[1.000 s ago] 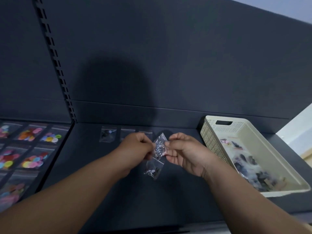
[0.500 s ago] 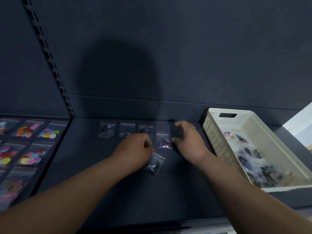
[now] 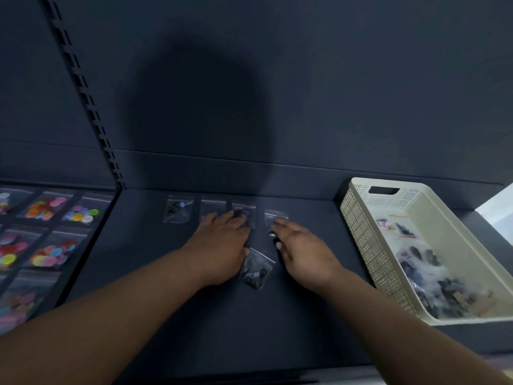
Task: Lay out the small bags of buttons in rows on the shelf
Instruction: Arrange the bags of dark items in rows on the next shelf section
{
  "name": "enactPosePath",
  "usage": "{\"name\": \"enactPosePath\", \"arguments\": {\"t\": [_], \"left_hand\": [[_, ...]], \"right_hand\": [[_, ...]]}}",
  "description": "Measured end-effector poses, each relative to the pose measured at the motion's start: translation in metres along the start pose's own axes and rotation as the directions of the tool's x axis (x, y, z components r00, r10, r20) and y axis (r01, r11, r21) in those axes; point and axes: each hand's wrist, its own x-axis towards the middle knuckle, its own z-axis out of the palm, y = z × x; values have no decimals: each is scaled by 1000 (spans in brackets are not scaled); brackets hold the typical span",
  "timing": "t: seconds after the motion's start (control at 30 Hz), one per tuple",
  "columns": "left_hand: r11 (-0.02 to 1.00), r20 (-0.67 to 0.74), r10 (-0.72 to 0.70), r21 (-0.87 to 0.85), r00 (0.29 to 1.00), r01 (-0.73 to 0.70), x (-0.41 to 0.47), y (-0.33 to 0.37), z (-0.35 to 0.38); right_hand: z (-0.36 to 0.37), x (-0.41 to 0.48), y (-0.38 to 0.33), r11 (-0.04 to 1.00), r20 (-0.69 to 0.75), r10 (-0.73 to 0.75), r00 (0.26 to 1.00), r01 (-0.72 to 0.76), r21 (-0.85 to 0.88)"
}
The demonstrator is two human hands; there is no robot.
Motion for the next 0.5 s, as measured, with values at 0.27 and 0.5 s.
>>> {"name": "enactPosePath", "arguments": {"t": [0.27, 0.5], "left_hand": [[999, 0, 1, -34, 1000, -1, 3, -2, 3], [999, -26, 8, -36, 1000, -9, 3, 0, 2]], "right_hand": [[1, 12, 5, 1000, 55, -9, 998, 10, -22], [-2, 18, 7, 1000, 83, 1, 997, -1, 9]]}}
